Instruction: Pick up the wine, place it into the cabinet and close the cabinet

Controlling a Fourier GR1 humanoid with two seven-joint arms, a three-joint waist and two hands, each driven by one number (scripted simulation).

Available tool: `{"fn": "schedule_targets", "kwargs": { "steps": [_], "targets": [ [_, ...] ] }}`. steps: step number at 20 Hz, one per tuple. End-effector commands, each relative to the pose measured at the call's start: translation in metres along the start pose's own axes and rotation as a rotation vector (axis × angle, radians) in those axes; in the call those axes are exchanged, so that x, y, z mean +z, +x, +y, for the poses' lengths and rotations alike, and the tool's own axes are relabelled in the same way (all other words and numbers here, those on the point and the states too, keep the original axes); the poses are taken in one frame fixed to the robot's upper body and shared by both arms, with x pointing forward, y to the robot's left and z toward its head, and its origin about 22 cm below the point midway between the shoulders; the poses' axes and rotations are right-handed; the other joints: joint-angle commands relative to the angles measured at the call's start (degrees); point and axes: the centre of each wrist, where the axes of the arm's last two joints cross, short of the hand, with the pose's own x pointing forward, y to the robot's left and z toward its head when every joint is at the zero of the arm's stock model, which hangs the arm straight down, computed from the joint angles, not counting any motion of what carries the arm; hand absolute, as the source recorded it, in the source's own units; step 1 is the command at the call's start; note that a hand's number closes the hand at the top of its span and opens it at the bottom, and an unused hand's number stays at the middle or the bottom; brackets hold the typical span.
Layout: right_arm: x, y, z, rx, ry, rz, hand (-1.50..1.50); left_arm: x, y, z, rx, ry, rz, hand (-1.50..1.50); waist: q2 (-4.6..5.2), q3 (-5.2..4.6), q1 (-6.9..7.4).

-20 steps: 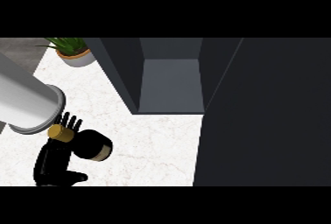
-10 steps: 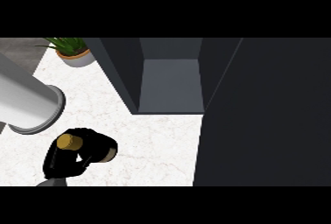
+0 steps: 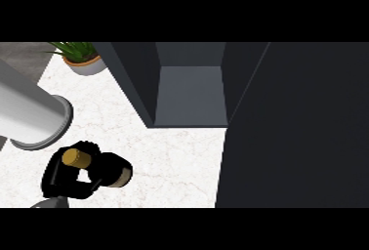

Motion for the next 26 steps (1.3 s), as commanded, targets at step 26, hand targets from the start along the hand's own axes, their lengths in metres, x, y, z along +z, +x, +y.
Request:
{"fn": "schedule_targets", "kwargs": {
  "steps": [26],
  "targets": [
    [0.034, 0.009, 0.008, -0.073, 0.044, -0.037, -1.5, -0.026, 0.098, -0.107, -0.081, -0.071, -0.156, 1.5, 0.06, -0.12, 0.07]
  ]
}}
